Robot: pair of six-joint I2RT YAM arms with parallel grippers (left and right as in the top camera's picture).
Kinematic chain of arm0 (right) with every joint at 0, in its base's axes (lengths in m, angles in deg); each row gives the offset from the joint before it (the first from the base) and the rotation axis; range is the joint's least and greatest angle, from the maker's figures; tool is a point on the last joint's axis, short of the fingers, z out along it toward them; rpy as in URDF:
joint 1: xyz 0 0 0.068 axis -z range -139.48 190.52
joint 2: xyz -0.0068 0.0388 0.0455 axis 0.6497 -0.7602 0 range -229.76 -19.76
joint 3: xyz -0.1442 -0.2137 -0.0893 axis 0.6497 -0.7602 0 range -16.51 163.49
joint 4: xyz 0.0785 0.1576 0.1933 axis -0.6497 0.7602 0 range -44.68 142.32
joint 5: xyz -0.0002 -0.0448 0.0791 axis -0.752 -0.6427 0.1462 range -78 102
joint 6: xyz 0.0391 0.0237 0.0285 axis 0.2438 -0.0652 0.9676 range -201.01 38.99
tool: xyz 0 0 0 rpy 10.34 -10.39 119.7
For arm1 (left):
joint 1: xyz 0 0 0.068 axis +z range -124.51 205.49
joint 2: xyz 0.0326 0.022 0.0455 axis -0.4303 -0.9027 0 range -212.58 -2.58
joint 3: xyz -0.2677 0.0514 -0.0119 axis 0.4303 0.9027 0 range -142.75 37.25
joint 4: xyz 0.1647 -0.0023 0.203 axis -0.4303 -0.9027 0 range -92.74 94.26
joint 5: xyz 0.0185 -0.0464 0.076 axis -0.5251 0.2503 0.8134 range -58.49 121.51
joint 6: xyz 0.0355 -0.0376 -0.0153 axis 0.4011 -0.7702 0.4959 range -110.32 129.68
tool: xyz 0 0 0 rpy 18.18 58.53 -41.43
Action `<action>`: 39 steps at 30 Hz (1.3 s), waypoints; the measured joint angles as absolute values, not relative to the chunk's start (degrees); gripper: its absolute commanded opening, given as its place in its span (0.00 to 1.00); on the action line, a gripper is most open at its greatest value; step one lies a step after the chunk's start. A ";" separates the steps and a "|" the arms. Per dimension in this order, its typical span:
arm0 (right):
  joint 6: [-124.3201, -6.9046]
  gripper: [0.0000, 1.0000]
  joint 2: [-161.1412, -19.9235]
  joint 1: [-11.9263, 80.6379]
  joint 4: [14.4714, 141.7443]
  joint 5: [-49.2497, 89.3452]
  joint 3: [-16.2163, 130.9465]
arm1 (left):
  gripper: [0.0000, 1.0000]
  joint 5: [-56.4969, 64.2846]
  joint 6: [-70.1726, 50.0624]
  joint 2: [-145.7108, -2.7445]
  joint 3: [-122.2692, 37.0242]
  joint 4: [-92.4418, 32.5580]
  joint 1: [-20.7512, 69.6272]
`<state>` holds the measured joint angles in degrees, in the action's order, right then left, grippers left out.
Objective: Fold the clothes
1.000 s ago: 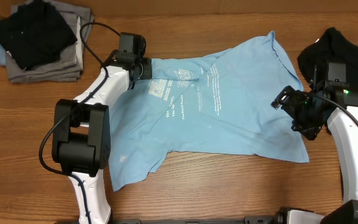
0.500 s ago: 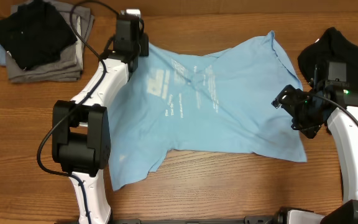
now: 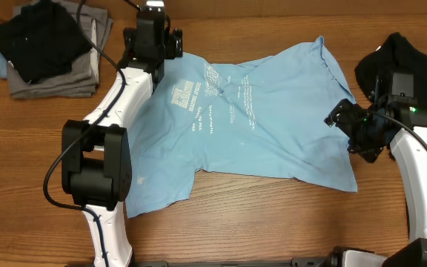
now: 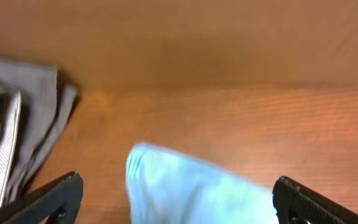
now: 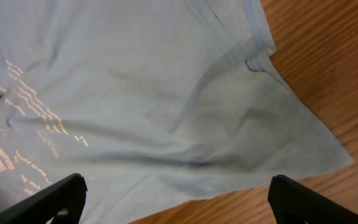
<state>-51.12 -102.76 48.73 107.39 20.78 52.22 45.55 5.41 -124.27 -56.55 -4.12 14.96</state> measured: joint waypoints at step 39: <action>-52.72 1.00 -111.90 48.75 113.88 17.89 51.93 | 1.00 42.76 -15.36 -106.28 -55.87 -72.97 14.96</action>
